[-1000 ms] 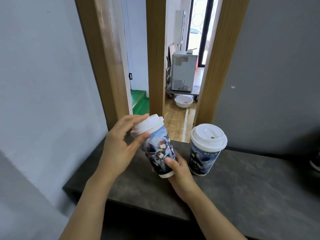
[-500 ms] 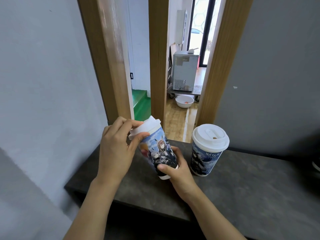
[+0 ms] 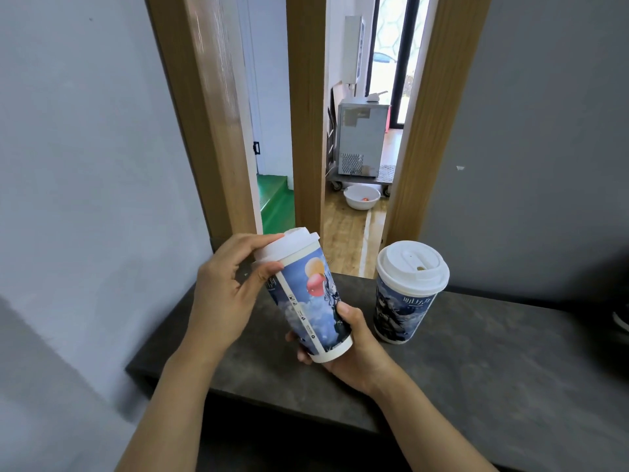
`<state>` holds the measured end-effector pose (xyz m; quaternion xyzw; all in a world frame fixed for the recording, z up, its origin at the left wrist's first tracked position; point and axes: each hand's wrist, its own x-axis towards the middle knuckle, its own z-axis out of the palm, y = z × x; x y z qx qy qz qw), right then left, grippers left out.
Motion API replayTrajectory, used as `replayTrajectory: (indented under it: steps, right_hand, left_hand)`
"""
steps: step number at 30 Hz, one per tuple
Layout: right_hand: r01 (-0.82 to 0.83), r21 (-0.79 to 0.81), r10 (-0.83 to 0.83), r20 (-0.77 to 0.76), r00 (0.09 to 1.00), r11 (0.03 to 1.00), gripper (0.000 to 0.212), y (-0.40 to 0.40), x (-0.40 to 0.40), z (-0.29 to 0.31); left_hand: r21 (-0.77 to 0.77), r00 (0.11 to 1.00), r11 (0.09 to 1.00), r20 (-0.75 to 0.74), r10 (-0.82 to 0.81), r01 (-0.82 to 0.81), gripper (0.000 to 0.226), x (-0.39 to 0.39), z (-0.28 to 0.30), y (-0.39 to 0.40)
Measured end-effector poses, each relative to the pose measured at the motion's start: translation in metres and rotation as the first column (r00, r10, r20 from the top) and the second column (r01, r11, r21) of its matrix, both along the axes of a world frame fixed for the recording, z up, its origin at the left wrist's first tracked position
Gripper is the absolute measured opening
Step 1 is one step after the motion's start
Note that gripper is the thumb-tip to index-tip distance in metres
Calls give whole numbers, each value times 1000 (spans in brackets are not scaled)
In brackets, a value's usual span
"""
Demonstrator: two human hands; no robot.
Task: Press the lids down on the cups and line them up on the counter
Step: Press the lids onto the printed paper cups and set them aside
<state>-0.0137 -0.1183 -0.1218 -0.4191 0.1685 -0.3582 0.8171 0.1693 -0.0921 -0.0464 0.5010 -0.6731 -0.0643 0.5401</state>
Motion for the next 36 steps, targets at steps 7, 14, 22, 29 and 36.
replayTrajectory:
  steps: [7, 14, 22, 29, 36]
  right_hand:
    - [418, -429, -538, -209, 817, 801, 61, 4, 3, -12]
    - [340, -931, -913, 15, 407, 136, 38, 16, 6, -24]
    - [506, -773, -923, 341, -178, -383, 47, 25, -36, -20]
    - [617, -730, -955, -254, 155, 295, 99, 4, -67, -23]
    - [641, -717, -958, -265, 113, 274, 80, 4, -88, -24]
  left_hand:
    - [-59, 938, 970, 246, 245, -238, 46, -3, 1, 3]
    - [-154, 914, 963, 313, 258, -219, 43, 2, -2, 13]
    - [-46, 977, 997, 199, 78, -70, 58, -16, -44, 7]
    - [56, 973, 997, -219, 72, -61, 100, -35, -71, -4]
    - [76, 946, 997, -320, 47, -24, 110, -57, -89, -10]
